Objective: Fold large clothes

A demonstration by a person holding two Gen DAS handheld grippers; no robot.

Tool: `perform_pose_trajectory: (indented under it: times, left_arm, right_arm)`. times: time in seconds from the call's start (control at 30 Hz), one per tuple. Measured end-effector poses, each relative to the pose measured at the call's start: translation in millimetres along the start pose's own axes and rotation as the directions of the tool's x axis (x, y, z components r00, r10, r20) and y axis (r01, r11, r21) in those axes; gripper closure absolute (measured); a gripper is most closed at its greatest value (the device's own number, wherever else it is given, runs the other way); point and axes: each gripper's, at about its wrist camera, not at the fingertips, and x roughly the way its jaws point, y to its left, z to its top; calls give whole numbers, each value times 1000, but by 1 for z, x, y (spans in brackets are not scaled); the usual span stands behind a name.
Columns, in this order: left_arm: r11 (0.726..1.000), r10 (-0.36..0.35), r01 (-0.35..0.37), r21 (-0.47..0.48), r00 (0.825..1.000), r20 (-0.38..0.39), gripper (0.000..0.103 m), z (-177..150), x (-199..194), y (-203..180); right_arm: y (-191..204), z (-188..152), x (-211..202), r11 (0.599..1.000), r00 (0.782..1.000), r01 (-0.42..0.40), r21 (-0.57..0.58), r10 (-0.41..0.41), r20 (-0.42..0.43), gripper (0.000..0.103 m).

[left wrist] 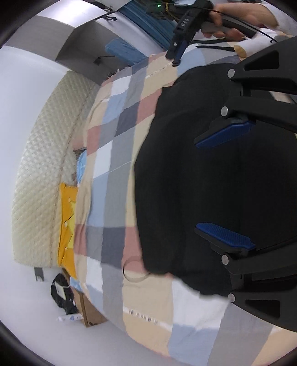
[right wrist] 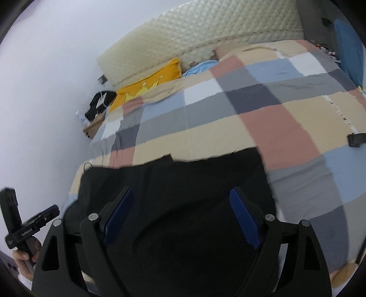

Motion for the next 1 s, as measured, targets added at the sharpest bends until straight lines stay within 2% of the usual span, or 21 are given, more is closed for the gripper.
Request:
perform_pose_trajectory:
  times: [0.1,0.2,0.27,0.4,0.7,0.87,1.0]
  left_arm:
    - [1000,9,-9,21,1000,7,36,-9,31,-16]
    - [995,64,-69,77,996,65,36,-11,53,-30]
    - [991,76,-84,102,994,78,34,-12,67,-35]
    - [983,115,-127,133,988,99,32,-7,87,-40]
    - [987,142,-145,75,989,44,25,30,133,-21]
    - [974,195,-203,102,977,83,22,31,152,-22]
    - [974,200,-207,90,977,75,21,30,162,-18]
  right_arm:
    - [13,-20,29,997,1000,12,-74,-11,6,17]
    - [22,-35,60,988,999,41,-148,-41,-2,17]
    - [23,-37,70,982,998,57,-180,-52,32,17]
    - [17,-24,86,982,998,56,-182,-50,40,14]
    - [26,5,143,975,994,109,-193,-107,22,5]
    - [24,11,164,972,990,137,-193,-137,14,1]
    - [26,11,175,966,987,159,-205,-159,14,1]
